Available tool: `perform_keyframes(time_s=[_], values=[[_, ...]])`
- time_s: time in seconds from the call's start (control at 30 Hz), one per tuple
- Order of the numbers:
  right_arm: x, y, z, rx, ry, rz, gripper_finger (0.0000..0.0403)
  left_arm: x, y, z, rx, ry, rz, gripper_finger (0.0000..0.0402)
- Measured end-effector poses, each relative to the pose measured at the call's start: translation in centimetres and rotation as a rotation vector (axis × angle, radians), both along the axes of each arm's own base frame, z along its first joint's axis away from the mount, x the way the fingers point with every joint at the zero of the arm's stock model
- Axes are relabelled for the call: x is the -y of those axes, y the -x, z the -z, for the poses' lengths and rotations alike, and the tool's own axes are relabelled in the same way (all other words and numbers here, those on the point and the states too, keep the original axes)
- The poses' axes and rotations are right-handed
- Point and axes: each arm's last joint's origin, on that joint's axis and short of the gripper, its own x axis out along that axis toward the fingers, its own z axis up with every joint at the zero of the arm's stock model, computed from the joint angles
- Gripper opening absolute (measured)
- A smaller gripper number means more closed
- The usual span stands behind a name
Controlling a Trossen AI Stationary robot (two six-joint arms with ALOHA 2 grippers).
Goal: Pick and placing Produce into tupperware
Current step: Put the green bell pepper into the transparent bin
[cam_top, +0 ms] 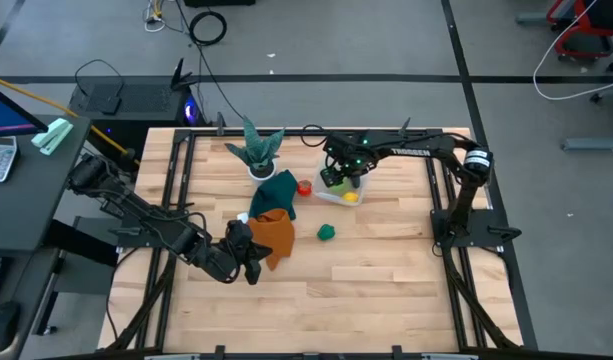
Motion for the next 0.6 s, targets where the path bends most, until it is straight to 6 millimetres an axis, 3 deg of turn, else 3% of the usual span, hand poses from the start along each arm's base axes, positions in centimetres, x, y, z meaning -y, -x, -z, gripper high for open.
perform_keyframes(time_s=[0.27, 0.6], values=[[-0.7, 0.7, -2.3, 0.064, 0.014, -0.036, 0.0242, 0.0, 0.0, 0.0, 0.0, 0.0, 0.0, 0.0019], [-5.5, 1.9, -7.4, 0.197, 0.078, -0.279, 0.0239, 0.0, 0.0, 0.0, 0.0, -0.001, 0.001, 0.0017]])
